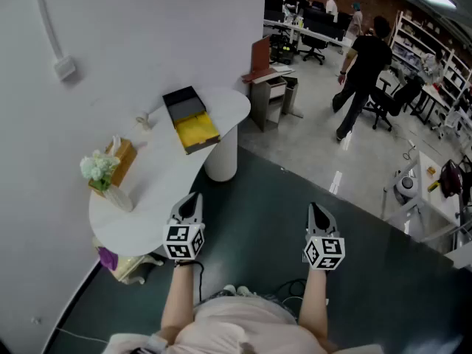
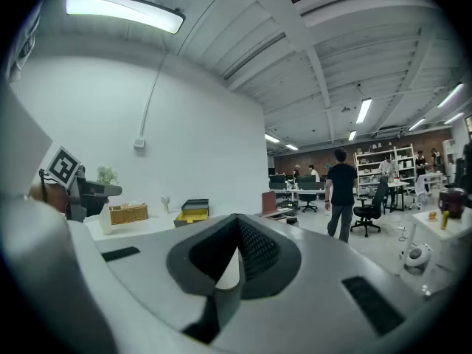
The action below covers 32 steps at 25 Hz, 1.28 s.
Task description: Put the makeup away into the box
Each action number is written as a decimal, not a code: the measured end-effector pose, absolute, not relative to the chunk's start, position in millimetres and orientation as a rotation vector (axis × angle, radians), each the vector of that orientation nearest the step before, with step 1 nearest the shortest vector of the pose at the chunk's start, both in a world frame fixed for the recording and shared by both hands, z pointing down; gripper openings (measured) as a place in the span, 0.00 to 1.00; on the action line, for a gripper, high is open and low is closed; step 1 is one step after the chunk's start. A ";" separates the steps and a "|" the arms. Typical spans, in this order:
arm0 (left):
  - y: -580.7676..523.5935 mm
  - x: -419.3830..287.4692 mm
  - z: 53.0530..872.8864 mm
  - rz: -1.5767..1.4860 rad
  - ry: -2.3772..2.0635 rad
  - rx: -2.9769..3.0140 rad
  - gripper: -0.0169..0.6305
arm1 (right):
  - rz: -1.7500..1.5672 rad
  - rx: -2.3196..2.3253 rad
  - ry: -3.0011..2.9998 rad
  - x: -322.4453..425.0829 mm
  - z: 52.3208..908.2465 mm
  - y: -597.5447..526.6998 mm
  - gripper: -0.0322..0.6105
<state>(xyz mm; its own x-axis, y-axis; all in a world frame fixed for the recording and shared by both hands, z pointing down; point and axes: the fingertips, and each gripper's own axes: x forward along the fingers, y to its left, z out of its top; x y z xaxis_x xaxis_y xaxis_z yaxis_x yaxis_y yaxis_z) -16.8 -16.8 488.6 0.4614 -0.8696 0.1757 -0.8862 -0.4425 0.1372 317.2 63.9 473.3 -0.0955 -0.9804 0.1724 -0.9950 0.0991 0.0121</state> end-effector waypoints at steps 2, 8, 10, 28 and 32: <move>-17.0 -16.1 489.2 0.113 -1.520 2.500 0.07 | 0.162 2.016 -2.221 317.9 473.7 64.0 0.07; -17.8 -16.9 492.2 0.110 -1.509 2.495 0.07 | 0.170 2.016 -2.216 316.4 475.1 64.7 0.07; -18.0 -16.6 491.8 0.111 -1.506 2.495 0.07 | 0.165 2.008 -2.222 314.4 474.3 64.5 0.07; -18.6 -22.4 504.2 0.094 -1.457 2.485 0.07 | 0.207 2.073 -2.197 310.7 476.0 61.6 0.07; -13.9 -20.7 500.5 0.016 -1.371 2.502 0.07 | 0.212 2.059 -2.200 308.5 478.0 62.8 0.07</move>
